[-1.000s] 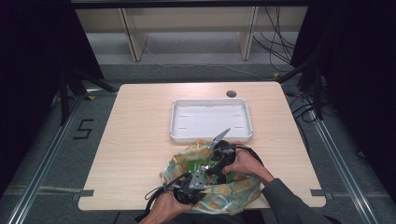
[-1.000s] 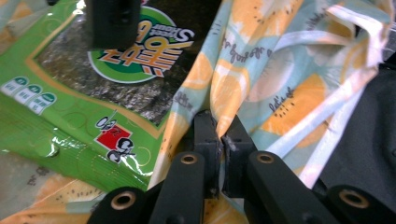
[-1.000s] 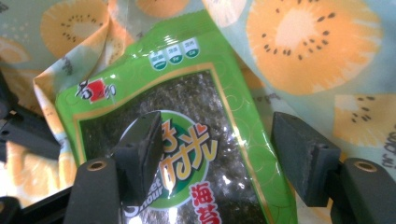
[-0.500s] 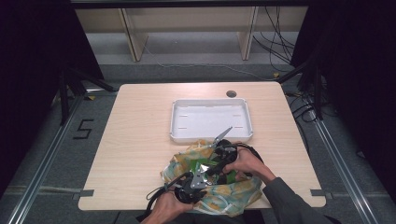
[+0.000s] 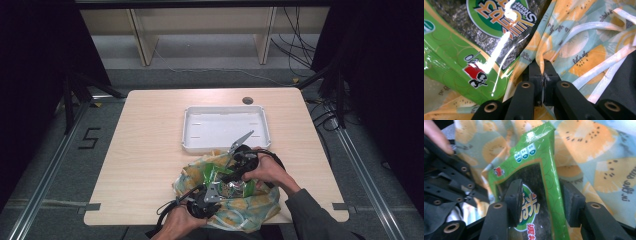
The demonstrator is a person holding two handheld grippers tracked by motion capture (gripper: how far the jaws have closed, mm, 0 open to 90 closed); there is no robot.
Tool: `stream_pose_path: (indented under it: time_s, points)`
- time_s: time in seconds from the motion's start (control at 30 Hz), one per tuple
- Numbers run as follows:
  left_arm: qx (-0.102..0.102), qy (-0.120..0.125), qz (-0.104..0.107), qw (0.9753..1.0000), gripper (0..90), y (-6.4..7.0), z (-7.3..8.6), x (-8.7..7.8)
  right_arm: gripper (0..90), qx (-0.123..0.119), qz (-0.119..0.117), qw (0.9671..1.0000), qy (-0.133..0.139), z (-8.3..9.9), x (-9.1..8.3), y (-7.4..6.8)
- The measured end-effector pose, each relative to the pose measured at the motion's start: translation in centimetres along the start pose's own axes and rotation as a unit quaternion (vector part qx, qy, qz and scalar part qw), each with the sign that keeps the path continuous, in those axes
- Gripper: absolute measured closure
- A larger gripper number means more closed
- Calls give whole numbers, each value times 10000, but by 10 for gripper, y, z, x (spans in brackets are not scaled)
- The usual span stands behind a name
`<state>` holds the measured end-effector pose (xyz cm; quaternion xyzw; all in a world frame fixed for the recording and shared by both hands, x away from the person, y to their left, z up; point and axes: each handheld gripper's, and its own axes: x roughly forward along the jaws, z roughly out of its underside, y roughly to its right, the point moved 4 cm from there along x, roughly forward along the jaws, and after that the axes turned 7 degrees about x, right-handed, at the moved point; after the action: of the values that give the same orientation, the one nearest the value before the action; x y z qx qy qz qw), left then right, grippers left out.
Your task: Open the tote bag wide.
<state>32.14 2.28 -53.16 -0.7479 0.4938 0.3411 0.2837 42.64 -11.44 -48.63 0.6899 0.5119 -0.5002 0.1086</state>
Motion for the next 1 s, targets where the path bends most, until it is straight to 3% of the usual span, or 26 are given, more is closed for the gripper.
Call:
stream_pose_path:
  time_s: [0.1,0.17,0.23,0.37,0.43,0.5,0.53,0.57,0.8,0.83,1.0]
  points:
    - [-18,-30,14,10000,879,0,1,0,611,35,8,10000,24,0,-3,-4]
    - [-14,-7,-25,10000,878,1,0,0,635,-109,-71,9999,62,-1,-4,-7]
    - [-8,-6,-33,10000,876,1,0,0,669,-270,28,9996,97,-3,-7,-13]
    - [-1,-17,-58,10000,876,2,-1,0,709,-303,-59,9995,121,-4,-11,-17]
    - [4,-11,-54,10000,876,2,0,0,726,-439,-89,9990,77,-5,-10,-21]
    - [55,-35,-44,10000,875,2,-1,-1,745,-475,-6,9988,102,-6,-10,-24]
    - [49,-21,-59,10000,875,2,-1,-1,749,-533,-149,9984,71,-6,-9,-25]
    - [67,-22,-60,10000,876,3,-2,-2,753,-523,43,9986,101,-7,-11,-25]
    - [187,100,-95,9997,885,8,-6,-20,765,-578,227,9978,236,-9,-19,-22]
    - [197,106,-82,9997,886,9,-6,-22,766,-623,428,9965,366,-10,-23,-18]
    - [207,56,-59,9998,885,10,-1,-29,768,-563,556,9958,460,-11,-29,-12]
